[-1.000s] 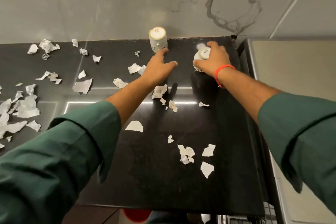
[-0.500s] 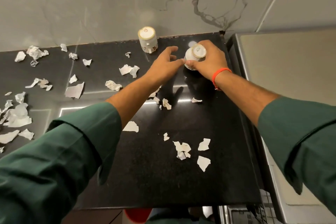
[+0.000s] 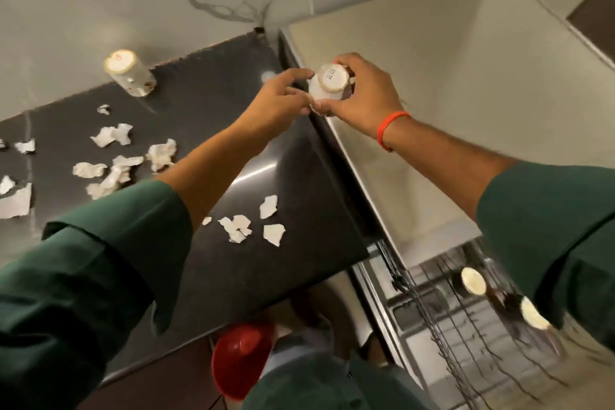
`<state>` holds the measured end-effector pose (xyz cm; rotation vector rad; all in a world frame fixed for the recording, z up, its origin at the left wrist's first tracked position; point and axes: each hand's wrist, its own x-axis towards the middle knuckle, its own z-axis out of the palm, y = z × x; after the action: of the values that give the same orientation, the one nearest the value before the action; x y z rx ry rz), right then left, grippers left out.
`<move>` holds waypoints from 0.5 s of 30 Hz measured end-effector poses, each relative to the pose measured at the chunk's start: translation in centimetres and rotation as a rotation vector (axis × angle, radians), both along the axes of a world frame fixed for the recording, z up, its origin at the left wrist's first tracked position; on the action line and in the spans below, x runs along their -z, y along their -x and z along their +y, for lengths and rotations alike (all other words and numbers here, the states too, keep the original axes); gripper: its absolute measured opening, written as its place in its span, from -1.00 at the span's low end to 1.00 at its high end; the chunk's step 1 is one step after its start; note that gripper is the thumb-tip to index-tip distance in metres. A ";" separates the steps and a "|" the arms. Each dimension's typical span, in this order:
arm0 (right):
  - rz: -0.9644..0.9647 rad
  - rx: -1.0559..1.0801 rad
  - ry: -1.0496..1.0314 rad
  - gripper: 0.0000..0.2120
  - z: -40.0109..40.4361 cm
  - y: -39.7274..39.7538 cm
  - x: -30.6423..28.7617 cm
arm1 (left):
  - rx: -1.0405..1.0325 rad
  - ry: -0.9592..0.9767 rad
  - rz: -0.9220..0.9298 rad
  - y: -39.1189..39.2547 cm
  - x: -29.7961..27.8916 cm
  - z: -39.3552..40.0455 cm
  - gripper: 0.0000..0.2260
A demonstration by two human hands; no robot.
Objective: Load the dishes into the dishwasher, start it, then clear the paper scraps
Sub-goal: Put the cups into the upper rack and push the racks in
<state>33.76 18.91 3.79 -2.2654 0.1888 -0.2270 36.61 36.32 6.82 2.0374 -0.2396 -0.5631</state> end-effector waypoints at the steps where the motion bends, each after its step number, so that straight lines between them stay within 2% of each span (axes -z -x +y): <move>1: 0.001 0.027 0.003 -0.31 -1.8 1.7 -0.1 | 0.015 -0.004 0.005 1.0 0.0 -1.8 -0.61; 8: 0.055 0.140 -0.031 -0.30 -11.5 14.4 -1.2 | 0.172 0.001 -0.002 9.4 0.2 -11.5 -0.71; 11: 0.049 0.214 -0.073 -0.35 -14.8 20.6 -0.7 | 0.258 0.036 -0.033 13.8 0.9 -15.2 -0.72; 15: 0.101 0.302 -0.106 -0.31 -17.9 28.0 0.7 | 0.368 0.030 -0.024 19.7 2.3 -18.9 -0.70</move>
<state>5.79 1.02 3.08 -2.1372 0.5850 -0.2535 16.88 17.38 4.52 1.9825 -0.6413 -0.7549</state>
